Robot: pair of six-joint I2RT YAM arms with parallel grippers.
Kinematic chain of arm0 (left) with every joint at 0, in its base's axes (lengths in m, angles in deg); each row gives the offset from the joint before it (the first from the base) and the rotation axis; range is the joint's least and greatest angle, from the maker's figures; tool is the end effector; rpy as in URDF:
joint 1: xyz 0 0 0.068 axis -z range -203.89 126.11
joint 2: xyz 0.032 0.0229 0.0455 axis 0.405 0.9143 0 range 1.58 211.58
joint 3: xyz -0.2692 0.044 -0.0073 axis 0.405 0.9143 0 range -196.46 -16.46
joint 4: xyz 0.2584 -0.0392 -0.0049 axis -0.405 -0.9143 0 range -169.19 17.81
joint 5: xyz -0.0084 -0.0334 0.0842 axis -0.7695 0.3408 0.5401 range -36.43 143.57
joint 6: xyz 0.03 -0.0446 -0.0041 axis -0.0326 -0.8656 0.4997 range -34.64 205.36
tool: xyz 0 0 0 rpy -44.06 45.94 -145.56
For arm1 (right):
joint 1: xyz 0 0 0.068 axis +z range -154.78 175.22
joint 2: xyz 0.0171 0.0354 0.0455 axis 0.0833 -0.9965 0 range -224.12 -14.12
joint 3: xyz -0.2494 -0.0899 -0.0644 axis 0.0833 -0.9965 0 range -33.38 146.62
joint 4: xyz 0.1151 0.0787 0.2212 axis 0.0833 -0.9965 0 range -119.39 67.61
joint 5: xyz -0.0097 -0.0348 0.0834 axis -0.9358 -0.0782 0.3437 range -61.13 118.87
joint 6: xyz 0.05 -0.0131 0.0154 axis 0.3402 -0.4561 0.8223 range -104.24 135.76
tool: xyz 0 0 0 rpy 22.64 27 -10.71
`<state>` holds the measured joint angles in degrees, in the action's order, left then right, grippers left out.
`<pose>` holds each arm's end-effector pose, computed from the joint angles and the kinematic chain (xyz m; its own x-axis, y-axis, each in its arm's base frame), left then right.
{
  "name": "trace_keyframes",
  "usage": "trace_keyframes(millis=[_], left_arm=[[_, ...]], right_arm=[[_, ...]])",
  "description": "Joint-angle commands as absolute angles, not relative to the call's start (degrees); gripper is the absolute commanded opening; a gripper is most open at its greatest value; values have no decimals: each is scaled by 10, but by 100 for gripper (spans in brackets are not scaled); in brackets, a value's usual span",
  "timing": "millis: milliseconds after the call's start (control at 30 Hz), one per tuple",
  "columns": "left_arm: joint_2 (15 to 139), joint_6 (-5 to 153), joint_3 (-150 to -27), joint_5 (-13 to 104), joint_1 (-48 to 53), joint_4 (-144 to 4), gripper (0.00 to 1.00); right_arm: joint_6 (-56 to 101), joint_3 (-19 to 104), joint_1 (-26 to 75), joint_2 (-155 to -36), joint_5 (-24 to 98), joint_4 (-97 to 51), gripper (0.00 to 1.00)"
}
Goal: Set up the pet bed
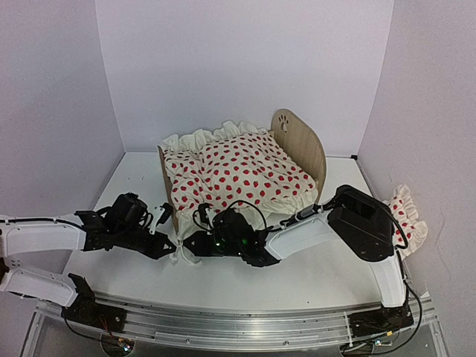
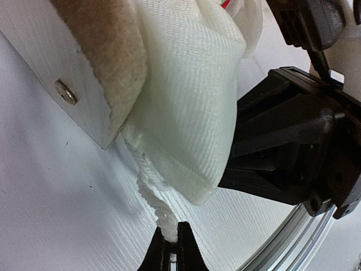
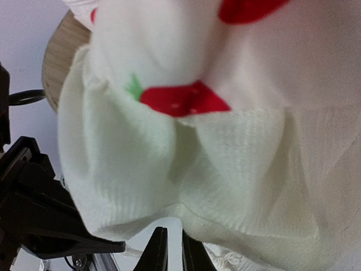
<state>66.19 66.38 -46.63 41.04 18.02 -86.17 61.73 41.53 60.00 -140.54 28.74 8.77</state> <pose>0.1547 -0.1493 0.1817 -0.7733 0.2675 -0.5748 0.5369 0.7585 -0.3694 0.2042 0.4333 0.1334 -0.7527 0.0891 -0.6523 -0.5217 0.5237 0.6735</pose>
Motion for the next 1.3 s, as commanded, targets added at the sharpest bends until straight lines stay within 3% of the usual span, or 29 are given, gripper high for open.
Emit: trace_keyframes(millis=[0,267,700,1000,1267], left_arm=[[668,667,-470,402,177,-850,0],[674,667,-471,400,174,-850,0],[672,667,-470,398,172,-849,0],[671,666,-469,398,171,-849,0],[669,665,-467,397,167,-846,0]], right_arm=[[633,439,604,-1429,259,134,9],[685,443,616,-1470,283,152,11],[602,442,598,-1449,182,192,24],[596,480,597,-1476,218,192,23],[601,383,616,-1410,205,187,28]])
